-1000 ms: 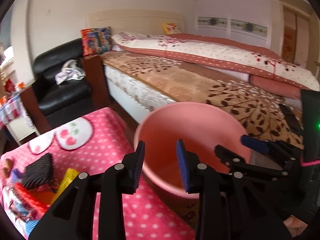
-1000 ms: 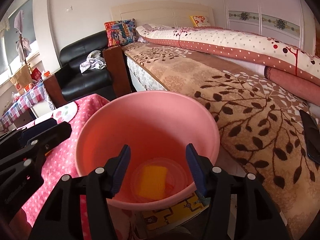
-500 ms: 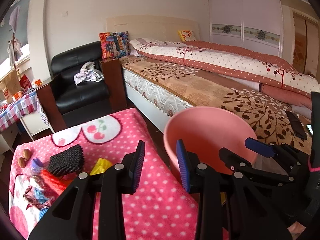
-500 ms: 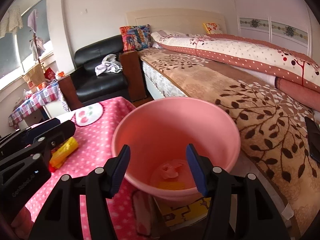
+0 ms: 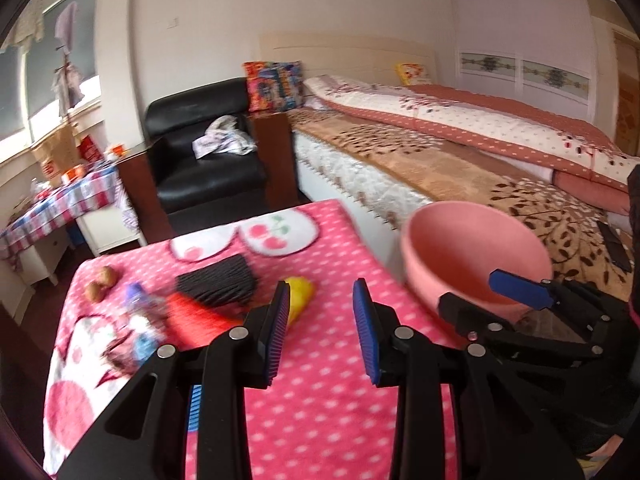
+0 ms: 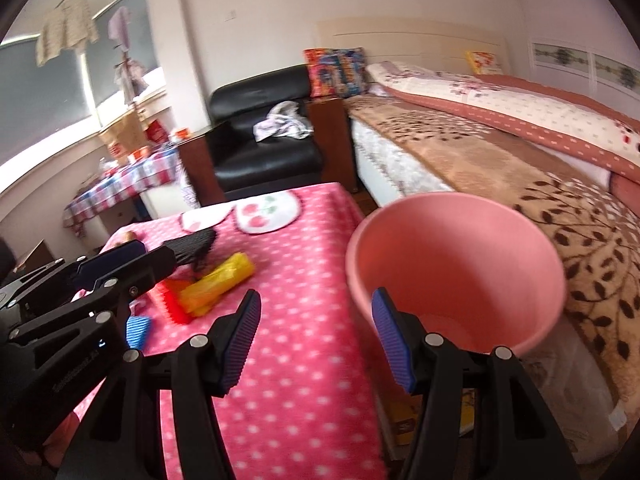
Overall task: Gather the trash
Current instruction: 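Move both open tools back over the table, then grasp the red mesh sleeve with the right tool while the left tool grasps the blue mesh sleeve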
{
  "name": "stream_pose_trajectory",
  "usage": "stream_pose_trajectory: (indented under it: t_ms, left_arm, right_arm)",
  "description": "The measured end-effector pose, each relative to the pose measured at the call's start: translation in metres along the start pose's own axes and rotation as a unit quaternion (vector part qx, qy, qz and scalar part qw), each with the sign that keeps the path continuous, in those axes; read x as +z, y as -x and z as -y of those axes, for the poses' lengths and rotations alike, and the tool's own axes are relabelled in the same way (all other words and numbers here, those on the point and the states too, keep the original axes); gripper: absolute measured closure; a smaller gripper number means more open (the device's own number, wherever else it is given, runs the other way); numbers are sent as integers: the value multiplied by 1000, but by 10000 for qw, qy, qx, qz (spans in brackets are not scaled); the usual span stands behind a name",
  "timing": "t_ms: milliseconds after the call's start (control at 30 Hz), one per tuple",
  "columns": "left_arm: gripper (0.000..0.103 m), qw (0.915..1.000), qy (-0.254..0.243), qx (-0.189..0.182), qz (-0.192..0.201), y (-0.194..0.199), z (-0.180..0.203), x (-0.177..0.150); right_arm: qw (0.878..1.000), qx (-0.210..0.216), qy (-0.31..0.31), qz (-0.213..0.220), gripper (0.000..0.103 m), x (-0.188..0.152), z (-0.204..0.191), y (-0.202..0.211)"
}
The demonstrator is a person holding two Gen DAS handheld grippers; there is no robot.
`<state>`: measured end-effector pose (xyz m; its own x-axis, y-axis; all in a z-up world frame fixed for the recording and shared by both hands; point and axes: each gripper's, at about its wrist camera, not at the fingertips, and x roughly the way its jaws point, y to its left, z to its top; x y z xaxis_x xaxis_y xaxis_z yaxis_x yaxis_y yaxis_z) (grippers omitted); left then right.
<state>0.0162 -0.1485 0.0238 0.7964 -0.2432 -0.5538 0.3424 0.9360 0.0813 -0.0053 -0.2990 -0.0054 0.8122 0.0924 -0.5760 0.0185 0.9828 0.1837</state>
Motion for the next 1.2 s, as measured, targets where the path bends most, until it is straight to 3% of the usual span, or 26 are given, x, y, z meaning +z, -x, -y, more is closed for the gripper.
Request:
stream_pose_trajectory:
  t_ms: [333, 567, 700, 833, 967, 1200]
  left_arm:
    - [70, 9934, 543, 887, -480, 10, -81, -44]
    - [70, 9806, 1175, 1306, -871, 19, -138, -80]
    - [70, 9716, 1671, 1249, -1119, 15, -160, -88]
    - [70, 9657, 2058, 951, -1263, 11, -171, -91]
    - [70, 9651, 2052, 768, -1433, 3, -165, -90]
    - [70, 9612, 1911, 980, -1730, -14, -157, -97]
  right_arm:
    - [9964, 652, 497, -206, 46, -1, -57, -19]
    - [9896, 1044, 959, -258, 46, 1, -99, -32]
    - [9856, 1182, 1160, -327, 46, 4, -118, -46]
    - [9816, 1241, 1410, -347, 46, 9, -135, -58]
    - [9793, 1236, 1551, -405, 46, 13, -141, -75]
    - [9739, 1280, 1761, -643, 46, 12, -154, -104]
